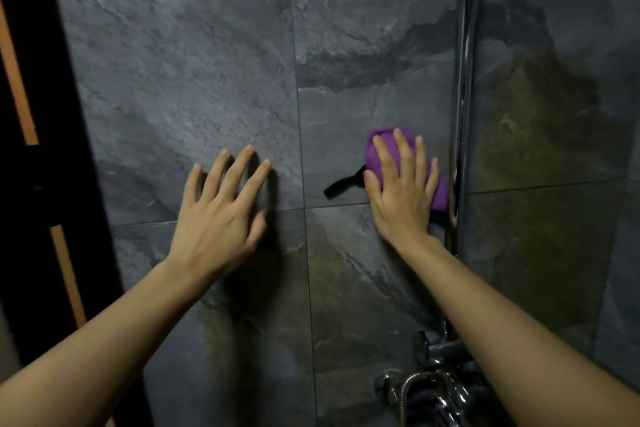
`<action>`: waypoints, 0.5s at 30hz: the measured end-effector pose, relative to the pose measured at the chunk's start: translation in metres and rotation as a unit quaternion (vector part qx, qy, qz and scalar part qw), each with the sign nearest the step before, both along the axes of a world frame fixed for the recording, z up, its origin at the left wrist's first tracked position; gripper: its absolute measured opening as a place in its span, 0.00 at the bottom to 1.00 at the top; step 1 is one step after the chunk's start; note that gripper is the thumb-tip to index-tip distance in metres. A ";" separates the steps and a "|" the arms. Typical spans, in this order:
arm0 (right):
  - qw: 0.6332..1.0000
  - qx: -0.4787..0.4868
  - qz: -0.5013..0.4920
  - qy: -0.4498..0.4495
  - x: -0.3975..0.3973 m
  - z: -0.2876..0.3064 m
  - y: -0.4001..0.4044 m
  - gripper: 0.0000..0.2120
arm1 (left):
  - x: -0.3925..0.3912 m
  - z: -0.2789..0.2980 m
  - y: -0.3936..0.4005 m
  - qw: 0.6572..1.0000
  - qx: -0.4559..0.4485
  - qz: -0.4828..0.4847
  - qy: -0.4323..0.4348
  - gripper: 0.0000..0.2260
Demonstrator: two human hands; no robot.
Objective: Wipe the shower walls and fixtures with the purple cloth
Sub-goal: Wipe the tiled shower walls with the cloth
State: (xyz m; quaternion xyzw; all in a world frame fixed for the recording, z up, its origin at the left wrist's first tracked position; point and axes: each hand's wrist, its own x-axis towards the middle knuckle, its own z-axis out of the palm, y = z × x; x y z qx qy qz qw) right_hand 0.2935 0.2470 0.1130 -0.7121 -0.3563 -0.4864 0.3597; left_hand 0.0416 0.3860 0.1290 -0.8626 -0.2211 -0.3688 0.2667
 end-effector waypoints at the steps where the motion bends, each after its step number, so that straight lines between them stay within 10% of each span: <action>1: 1.000 0.004 0.002 0.001 -0.008 0.001 0.006 0.26 | -0.003 -0.001 0.002 1.000 0.001 0.004 0.000 0.32; 15: 0.988 -0.095 0.017 -0.120 -0.080 -0.054 0.057 0.27 | -0.082 -0.039 0.042 0.996 -0.011 0.081 -0.019 0.32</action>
